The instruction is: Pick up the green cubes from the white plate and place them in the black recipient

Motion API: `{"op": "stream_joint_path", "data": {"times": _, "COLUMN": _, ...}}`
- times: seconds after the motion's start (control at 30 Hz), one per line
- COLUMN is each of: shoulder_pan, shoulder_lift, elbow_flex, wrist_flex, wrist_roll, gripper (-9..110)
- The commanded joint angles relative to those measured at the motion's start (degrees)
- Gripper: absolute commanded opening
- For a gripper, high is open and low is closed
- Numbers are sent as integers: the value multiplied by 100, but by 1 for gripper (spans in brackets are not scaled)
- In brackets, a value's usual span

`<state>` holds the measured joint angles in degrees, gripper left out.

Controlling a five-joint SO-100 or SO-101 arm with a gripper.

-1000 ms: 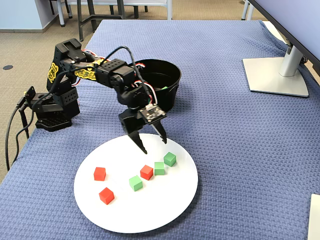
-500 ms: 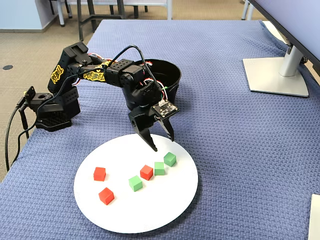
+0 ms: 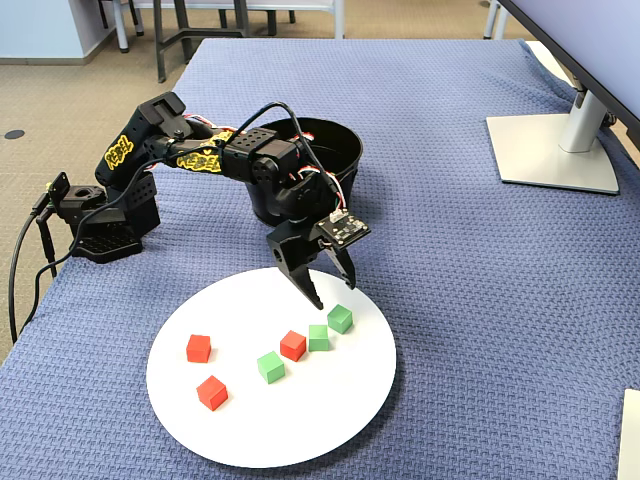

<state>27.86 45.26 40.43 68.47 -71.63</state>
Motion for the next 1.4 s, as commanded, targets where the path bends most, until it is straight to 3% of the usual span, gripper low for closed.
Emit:
{"op": "stream_joint_path", "data": {"times": 0.0, "shoulder_pan": -97, "shoulder_lift": -44, "elbow_flex": -519, "wrist_flex": -176, "wrist_roll": 62, "gripper": 17}}
{"op": "stream_joint_path", "data": {"times": 1.03, "shoulder_pan": 18, "shoulder_lift": -861, "elbow_flex": -1028, "wrist_flex": -457, "wrist_roll": 9, "gripper": 17}}
{"op": "stream_joint_path", "data": {"times": 1.37, "shoulder_pan": 44, "shoulder_lift": -940, "elbow_flex": -1090, "wrist_flex": -457, "wrist_roll": -18, "gripper": 8}}
